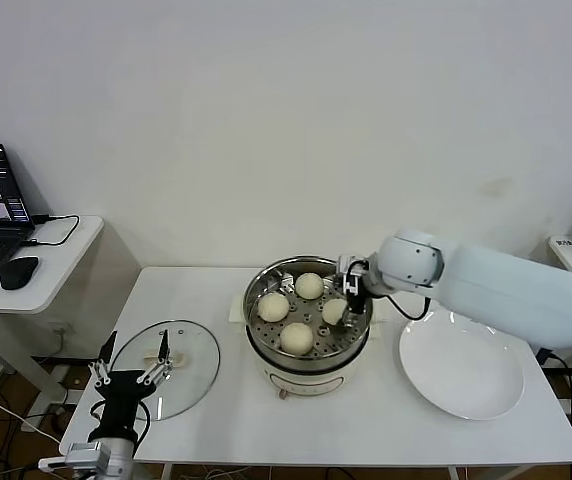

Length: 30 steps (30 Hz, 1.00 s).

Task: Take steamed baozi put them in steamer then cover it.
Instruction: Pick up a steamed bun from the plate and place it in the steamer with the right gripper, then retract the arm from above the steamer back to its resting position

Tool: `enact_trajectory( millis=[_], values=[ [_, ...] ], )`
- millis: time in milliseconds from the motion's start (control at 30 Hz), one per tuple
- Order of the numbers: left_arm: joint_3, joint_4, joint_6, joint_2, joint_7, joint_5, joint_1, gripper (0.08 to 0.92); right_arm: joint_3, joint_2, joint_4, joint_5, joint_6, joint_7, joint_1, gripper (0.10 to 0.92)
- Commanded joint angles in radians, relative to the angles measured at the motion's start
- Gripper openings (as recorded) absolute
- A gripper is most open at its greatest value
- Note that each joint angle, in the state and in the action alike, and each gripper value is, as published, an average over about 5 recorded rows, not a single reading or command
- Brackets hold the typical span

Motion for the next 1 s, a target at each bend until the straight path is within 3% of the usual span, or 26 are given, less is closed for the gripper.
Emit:
enact_trajectory(
  millis=[33, 167, 333, 533, 767, 1000],
  values=[
    [0.002, 0.000, 0.002, 0.002, 0.001, 0.000, -0.001, 0.823, 0.106, -0.116, 0.078, 0.043, -0.001, 0.013, 0.011, 0.822],
    [0.003, 0.003, 0.003, 0.004, 0.002, 0.000, -0.005, 0.823, 0.183, -0.203, 0.132, 0.126, 0.031, 0.167, -0.042, 0.823],
    [0.004, 0.022, 0.003, 0.007, 0.003, 0.000, -0.016, 0.823, 0.309, -0.300, 0.203, 0.297, 0.223, 0.514, -0.230, 0.823],
    [0.009, 0.053, 0.000, 0.009, 0.007, 0.003, -0.026, 0.823, 0.758, -0.320, 0.263, 0.253, 0.460, 0.772, -0.751, 0.823],
    [0.014, 0.074, -0.019, 0.008, 0.001, 0.005, -0.038, 0.823, 1.434, -0.092, 0.261, 0.006, 0.667, 0.709, -1.361, 0.822],
    [0.031, 0.129, -0.075, 0.012, -0.060, 0.151, -0.066, 0.823, 1.822, 0.241, 0.260, -0.190, 0.876, 0.552, -1.638, 0.823]
  ],
)
